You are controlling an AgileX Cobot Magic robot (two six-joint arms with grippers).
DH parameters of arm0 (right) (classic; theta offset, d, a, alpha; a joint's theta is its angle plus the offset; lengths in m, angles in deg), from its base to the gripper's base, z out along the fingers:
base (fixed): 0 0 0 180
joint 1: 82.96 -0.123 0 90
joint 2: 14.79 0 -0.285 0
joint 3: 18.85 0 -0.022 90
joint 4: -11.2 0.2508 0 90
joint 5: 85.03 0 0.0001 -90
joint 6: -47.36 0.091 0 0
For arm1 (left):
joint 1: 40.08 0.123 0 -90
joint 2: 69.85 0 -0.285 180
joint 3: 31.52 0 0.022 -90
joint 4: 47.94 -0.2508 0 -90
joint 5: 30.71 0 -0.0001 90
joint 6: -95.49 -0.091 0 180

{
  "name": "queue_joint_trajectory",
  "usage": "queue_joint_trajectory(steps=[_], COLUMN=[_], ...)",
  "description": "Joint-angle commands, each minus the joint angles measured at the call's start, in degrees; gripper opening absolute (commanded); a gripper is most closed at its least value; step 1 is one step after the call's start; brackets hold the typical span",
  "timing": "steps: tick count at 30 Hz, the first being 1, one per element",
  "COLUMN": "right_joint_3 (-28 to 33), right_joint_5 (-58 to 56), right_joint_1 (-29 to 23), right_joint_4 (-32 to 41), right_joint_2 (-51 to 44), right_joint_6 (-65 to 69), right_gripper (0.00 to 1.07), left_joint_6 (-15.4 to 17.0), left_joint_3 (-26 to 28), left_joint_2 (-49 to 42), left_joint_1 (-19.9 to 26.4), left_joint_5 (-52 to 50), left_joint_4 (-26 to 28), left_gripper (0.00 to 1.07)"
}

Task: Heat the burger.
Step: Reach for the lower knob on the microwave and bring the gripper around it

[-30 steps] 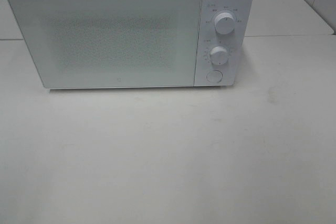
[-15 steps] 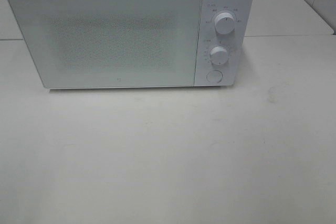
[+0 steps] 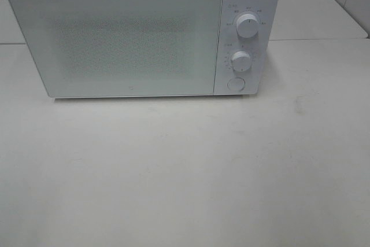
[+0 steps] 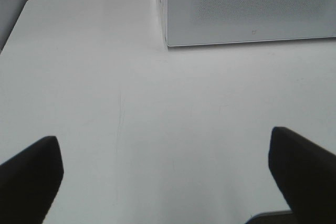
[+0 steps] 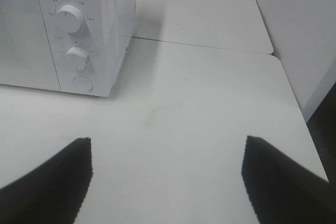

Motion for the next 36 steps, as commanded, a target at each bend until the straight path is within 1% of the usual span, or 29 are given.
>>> queue_joint_trajectory(steps=[1, 3, 5, 6, 8, 9, 11, 15, 16, 18, 19, 23, 24, 26, 28, 29, 30, 32, 33, 35, 36], right_joint_3=[-0.3, -0.3, -0.3, -0.3, -0.3, -0.3, -0.3, -0.3, -0.3, -0.3, -0.3, -0.3, -0.3, -0.3, -0.3, -0.3, -0.3, -0.3, -0.3, -0.3, -0.3], right_joint_5=[7.0, 8.1, 12.0, 12.0, 16.6, 16.6, 20.4, 23.4, 25.2, 26.0, 28.5, 32.5, 35.6, 37.1, 41.4, 41.4, 44.2, 45.9, 49.3, 50.9, 53.5], right_joint_1=[0.2, 0.2, 0.2, 0.2, 0.2, 0.2, 0.2, 0.2, 0.2, 0.2, 0.2, 0.2, 0.2, 0.2, 0.2, 0.2, 0.2, 0.2, 0.2, 0.2, 0.2], right_joint_4=[-0.2, -0.2, -0.2, -0.2, -0.2, -0.2, -0.2, -0.2, -0.2, -0.2, -0.2, -0.2, -0.2, -0.2, -0.2, -0.2, -0.2, -0.2, -0.2, -0.2, -0.2], right_joint_2=[5.0, 6.1, 10.0, 10.0, 14.5, 14.5, 18.4, 22.2, 24.7, 25.7, 28.2, 31.5, 34.3, 35.3, 38.9, 38.9, 41.2, 42.4, 44.9, 46.2, 48.2], right_joint_6=[0.5, 0.5, 0.5, 0.5, 0.5, 0.5, 0.5, 0.5, 0.5, 0.5, 0.9, 2.3, 2.9, 3.1, 3.3, 3.3, 3.3, 3.4, 3.4, 3.3, 3.3], right_gripper=[0.76, 0.76, 0.76, 0.76, 0.76, 0.76, 0.76, 0.76, 0.76, 0.76, 0.76, 0.75, 0.75, 0.75, 0.75, 0.75, 0.75, 0.75, 0.75, 0.75, 0.75], left_joint_6=[0.1, 0.1, 0.1, 0.1, 0.1, 0.1, 0.1, 0.1, 0.1, 0.1, 0.1, 0.1, 0.1, 0.1, 0.1, 0.1, 0.1, 0.1, 0.1, 0.1, 0.1], left_joint_3=[-0.2, -0.2, -0.2, -0.2, -0.2, -0.2, -0.2, -0.2, -0.2, -0.2, -0.2, -0.2, -0.2, -0.2, -0.2, -0.2, -0.2, -0.2, -0.2, -0.2, -0.2], left_joint_2=[-0.3, -0.3, -0.3, -0.3, -0.3, -0.3, -0.3, -0.3, -0.3, -0.3, -0.3, -0.3, -0.3, -0.3, -0.3, -0.3, -0.3, -0.3, -0.3, -0.3, -0.3], left_joint_1=[-0.1, -0.1, -0.1, -0.1, -0.1, -0.1, -0.1, -0.1, -0.1, -0.1, -0.1, -0.1, -0.1, -0.1, -0.1, -0.1, -0.1, -0.1, -0.1, -0.1, -0.1], left_joint_5=[-0.9, -0.9, -0.9, -0.9, -0.9, -0.9, -0.9, -0.9, -0.9, -0.9, -0.9, -0.9, -0.9, -0.9, -0.9, -0.9, -0.9, -0.9, -0.9, -0.9, -0.9], left_joint_4=[0.4, 0.4, 0.4, 0.4, 0.4, 0.4, 0.4, 0.4, 0.4, 0.4, 0.4, 0.4, 0.4, 0.4, 0.4, 0.4, 0.4, 0.4, 0.4, 0.4, 0.4], left_gripper=[1.00, 1.00, 1.00, 1.00, 1.00, 1.00, 1.00, 1.00, 1.00, 1.00, 1.00, 1.00, 1.00, 1.00, 1.00, 1.00, 1.00, 1.00, 1.00, 1.00, 1.00])
